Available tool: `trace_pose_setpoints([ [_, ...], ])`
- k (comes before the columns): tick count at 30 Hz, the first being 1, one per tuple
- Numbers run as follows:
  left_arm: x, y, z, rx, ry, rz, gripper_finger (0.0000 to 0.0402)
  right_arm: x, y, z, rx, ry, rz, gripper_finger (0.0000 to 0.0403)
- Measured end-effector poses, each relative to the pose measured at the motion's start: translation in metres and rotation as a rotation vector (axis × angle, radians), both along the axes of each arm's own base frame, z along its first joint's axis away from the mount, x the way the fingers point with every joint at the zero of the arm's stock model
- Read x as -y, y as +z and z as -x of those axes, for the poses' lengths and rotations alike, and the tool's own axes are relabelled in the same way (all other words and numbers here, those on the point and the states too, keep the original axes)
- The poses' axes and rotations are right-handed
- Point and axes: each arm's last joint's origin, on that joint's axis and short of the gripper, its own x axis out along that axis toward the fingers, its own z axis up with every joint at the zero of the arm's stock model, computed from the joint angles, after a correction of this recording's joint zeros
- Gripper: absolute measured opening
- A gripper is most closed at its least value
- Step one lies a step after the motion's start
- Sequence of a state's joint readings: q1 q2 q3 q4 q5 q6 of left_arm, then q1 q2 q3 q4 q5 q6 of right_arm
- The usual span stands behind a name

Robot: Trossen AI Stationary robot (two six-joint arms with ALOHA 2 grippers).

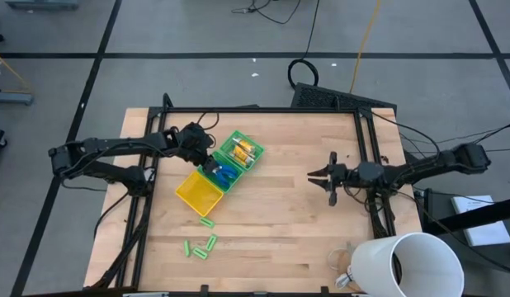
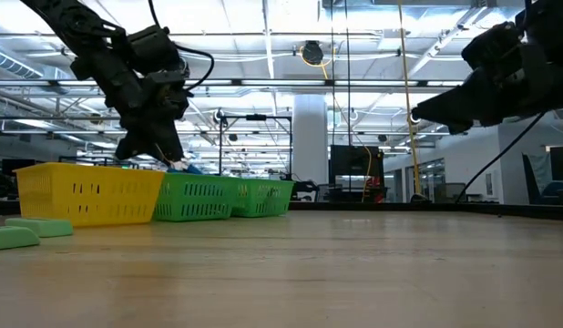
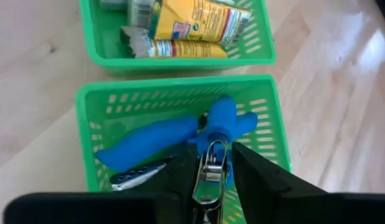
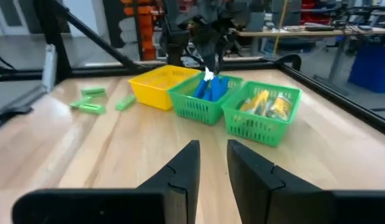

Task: Pick & Place School Supplies
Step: Put the blue hole puncher into the bottom green bin

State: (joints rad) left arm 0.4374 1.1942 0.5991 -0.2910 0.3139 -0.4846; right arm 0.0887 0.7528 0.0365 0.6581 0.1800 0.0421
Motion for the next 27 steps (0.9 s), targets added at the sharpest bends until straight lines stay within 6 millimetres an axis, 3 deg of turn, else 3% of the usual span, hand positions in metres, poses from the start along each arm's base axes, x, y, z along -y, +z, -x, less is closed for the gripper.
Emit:
trace_pose_setpoints([
  [14,-0.001,0.0,0.0,0.003,0.0,-0.019,0.0161,0.006,0.001,0.0,0.025,0.021,-0.035,0.0003],
  [27,-0.004,0.012,-0.005,0.037,-0.029,-0.056,0.018,0.006,-0.002,0.0,-0.024,0.029,0.084,0.0004],
])
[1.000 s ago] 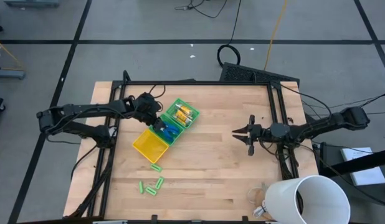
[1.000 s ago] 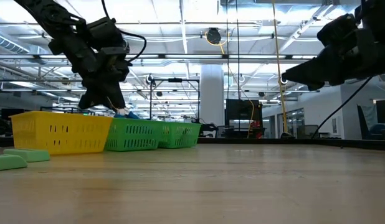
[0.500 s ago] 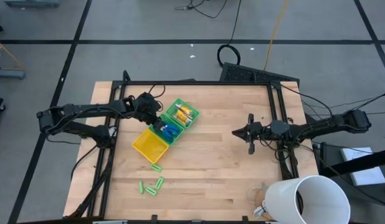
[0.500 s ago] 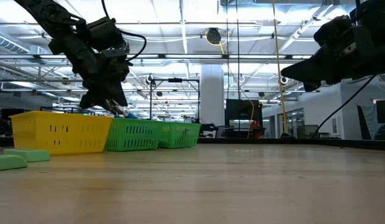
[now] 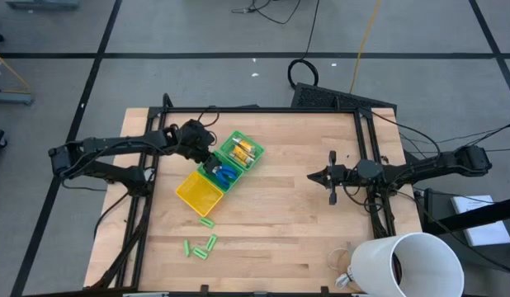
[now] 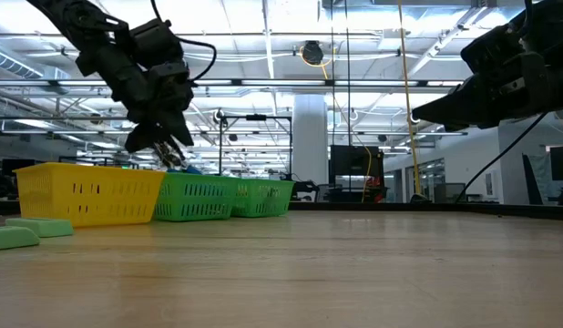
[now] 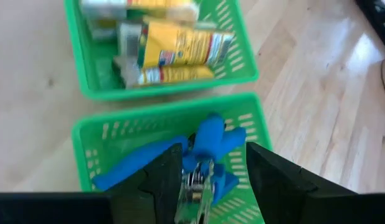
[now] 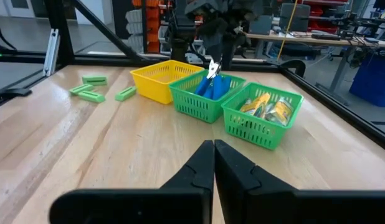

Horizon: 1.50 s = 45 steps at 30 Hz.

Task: Pick & Place School Supplies
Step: Put the blue hole puncher into the bottom green bin, then put the green eraser into the yellow bin

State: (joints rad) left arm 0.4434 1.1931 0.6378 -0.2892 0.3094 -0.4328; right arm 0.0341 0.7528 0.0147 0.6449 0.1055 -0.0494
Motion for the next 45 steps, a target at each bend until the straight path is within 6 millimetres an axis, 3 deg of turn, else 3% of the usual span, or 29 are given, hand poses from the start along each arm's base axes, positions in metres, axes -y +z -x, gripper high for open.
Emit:
trace_pose_setpoints([
  [8,-0.018,0.016,0.004,-0.005,0.01,-0.071,0.0157,0.0,0.0,0.0,0.0,0.001,0.0,0.0007],
  [13,-0.026,0.025,0.007,0.047,0.025,-0.019,0.0144,0.0,0.0,0.0,0.001,-0.001,-0.021,0.0008],
  [21,-0.006,0.071,0.012,0.33,-0.115,-0.19,0.0129,0.0,0.0,0.0,0.003,-0.003,-0.043,0.0008],
  [26,0.023,0.105,0.024,0.542,-0.231,-0.243,0.0122,0.0,0.0,0.0,0.003,-0.002,-0.037,0.0008],
  [31,0.064,0.126,0.036,0.719,-0.505,-0.129,0.0124,0.0,0.0,0.0,0.002,-0.002,-0.037,0.0008],
  [36,0.106,0.126,0.039,0.735,-0.775,-0.003,0.0124,0.0,0.0,0.0,0.003,-0.002,-0.037,0.0008],
  [45,0.199,0.112,0.037,0.656,-0.813,0.026,0.0124,0.0,0.0,0.0,0.003,-0.002,-0.037,0.0008],
])
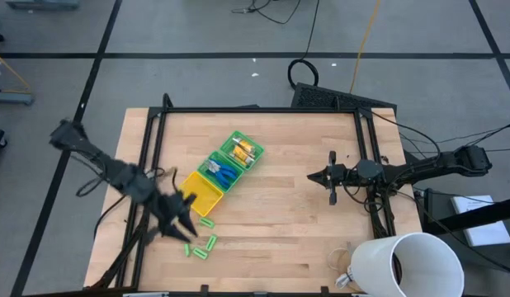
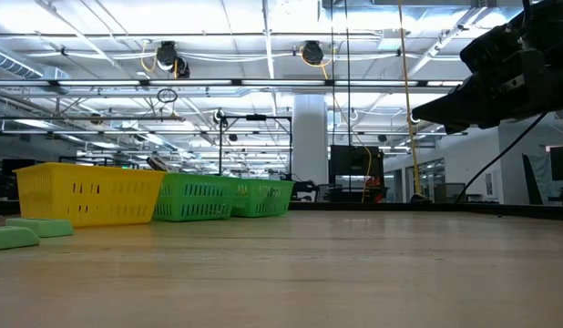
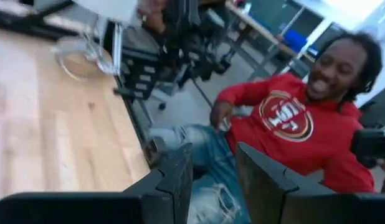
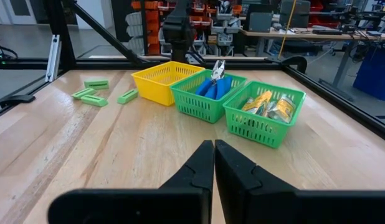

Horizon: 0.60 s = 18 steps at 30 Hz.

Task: Pick & Place School Supplies
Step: Put the green eraser into the yellow bin

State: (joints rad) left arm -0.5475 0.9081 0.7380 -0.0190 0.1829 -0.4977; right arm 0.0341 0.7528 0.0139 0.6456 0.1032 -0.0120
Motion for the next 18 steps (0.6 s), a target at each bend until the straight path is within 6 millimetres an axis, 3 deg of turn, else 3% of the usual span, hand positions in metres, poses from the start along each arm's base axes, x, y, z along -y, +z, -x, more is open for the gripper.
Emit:
trace_pose_setpoints([
  [7,0.071,-0.023,0.007,-0.152,0.109,-0.065,0.0124,0.0,0.0,0.0,0.002,0.0,0.0,0.0009],
  [13,0.123,-0.042,-0.004,-0.327,0.135,-0.328,0.0124,0.0,0.0,0.0,0.0,0.0,0.0,0.0009],
  [18,0.154,-0.063,-0.019,-0.642,0.092,-0.509,0.0124,0.0,0.0,0.0,0.002,0.001,0.0,0.0008],
])
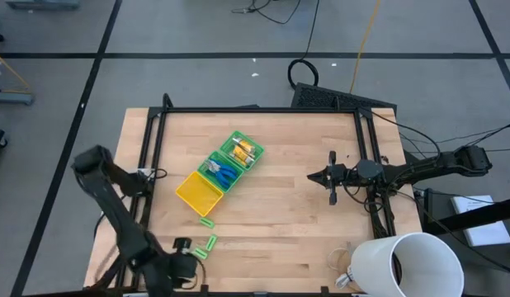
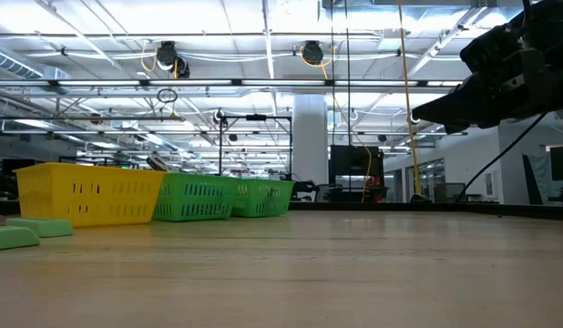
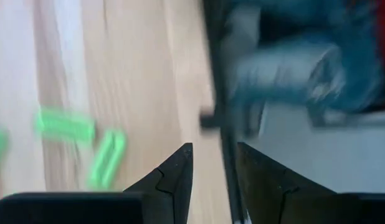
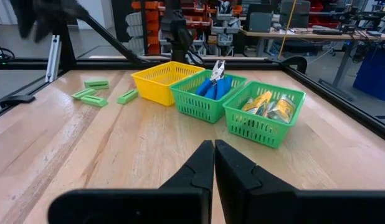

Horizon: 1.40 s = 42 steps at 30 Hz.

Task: Pick & Place School Supplies
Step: Put the green eraser into the yellow bin

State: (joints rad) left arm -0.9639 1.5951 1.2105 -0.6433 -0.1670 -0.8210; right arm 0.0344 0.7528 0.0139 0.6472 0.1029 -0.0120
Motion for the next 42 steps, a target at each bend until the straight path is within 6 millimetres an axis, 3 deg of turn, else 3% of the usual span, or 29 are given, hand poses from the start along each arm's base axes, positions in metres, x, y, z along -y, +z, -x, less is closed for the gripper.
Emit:
trace_pose_setpoints([
  [5,0.008,-0.032,-0.011,-0.395,0.143,-0.042,0.0124,0.0,0.0,0.0,0.0,0.0,0.0,0.0008],
  [9,-0.002,-0.046,-0.016,-0.662,0.234,-0.023,0.0124,0.0,0.0,0.0,0.0,-0.001,0.0,0.0009],
  [14,-0.016,-0.043,-0.024,-0.647,0.464,-0.053,0.0124,0.0,0.0,0.0,-0.001,0.0,0.0,0.0009],
  [20,-0.032,-0.038,-0.013,-0.677,0.987,-0.13,0.0124,0.0,0.0,0.0,-0.001,0.0,0.0,0.0008],
  [26,-0.035,-0.037,-0.005,-0.789,1.364,-0.114,0.0125,0.0,0.0,0.0,-0.001,0.0,0.0,0.0008],
  [32,-0.032,-0.038,-0.011,-0.682,1.488,-0.022,0.0138,0.0,0.0,0.0,-0.001,0.0,0.0,0.0008],
  [42,-0.038,-0.065,-0.012,-0.667,1.589,0.061,0.0244,0.0,0.0,0.0,-0.001,0.0,0.0,0.0008],
])
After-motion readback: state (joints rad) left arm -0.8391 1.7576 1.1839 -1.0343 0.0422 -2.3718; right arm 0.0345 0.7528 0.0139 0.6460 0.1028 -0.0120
